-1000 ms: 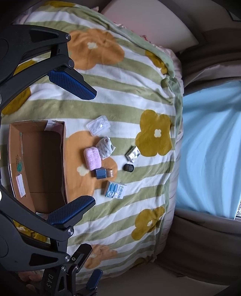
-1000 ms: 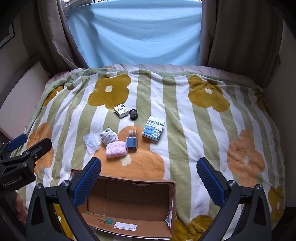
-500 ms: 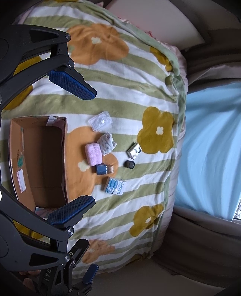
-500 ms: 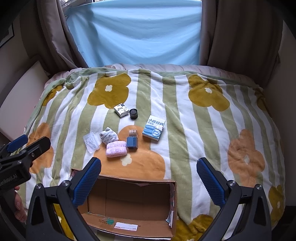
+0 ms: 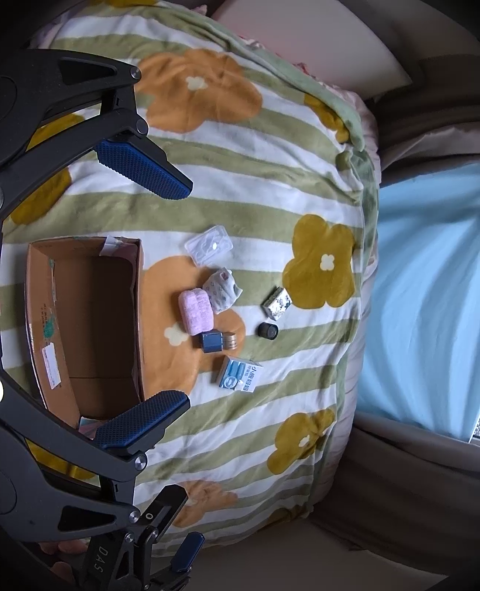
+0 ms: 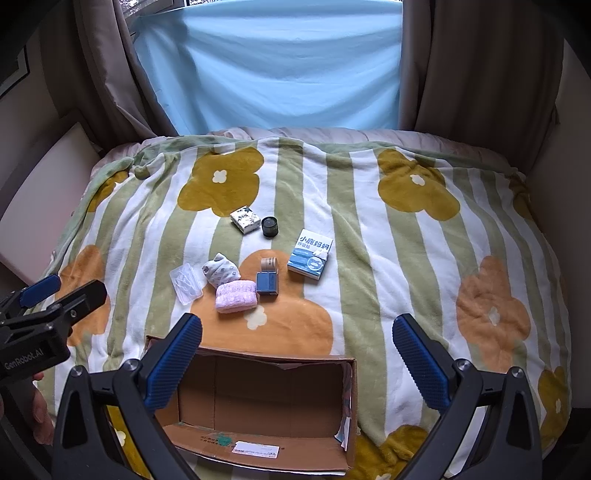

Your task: Organize objects

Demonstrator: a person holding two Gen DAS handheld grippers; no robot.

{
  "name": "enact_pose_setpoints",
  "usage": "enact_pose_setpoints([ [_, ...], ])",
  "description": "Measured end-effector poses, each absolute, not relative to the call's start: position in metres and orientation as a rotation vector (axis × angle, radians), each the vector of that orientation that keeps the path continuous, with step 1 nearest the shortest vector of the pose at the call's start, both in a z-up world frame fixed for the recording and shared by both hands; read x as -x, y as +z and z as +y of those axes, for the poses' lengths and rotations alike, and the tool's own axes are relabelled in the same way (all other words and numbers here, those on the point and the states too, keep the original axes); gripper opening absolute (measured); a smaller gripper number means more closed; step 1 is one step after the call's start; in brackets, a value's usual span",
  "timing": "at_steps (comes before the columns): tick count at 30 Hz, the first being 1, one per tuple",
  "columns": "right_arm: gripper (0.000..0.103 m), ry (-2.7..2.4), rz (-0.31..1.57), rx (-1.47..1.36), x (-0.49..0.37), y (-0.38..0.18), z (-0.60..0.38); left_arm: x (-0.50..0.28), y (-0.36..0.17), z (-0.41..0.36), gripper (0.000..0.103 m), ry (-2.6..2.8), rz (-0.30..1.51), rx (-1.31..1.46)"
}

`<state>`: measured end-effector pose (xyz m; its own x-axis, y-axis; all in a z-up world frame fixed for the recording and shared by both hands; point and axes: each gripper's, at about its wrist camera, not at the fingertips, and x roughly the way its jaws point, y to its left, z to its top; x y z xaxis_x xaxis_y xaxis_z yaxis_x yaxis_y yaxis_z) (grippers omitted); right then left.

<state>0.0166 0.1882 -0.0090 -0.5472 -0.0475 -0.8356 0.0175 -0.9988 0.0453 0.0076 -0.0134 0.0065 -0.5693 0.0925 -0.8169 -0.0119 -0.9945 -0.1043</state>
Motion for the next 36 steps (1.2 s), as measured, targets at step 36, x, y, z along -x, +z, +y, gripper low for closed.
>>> enact_pose_setpoints([
  [36, 0.102, -2.740, -0.044, -1.436, -0.013, 0.003, 0.183, -0.016, 0.018, -0.010, 0.103, 2.720, -0.134, 1.376],
])
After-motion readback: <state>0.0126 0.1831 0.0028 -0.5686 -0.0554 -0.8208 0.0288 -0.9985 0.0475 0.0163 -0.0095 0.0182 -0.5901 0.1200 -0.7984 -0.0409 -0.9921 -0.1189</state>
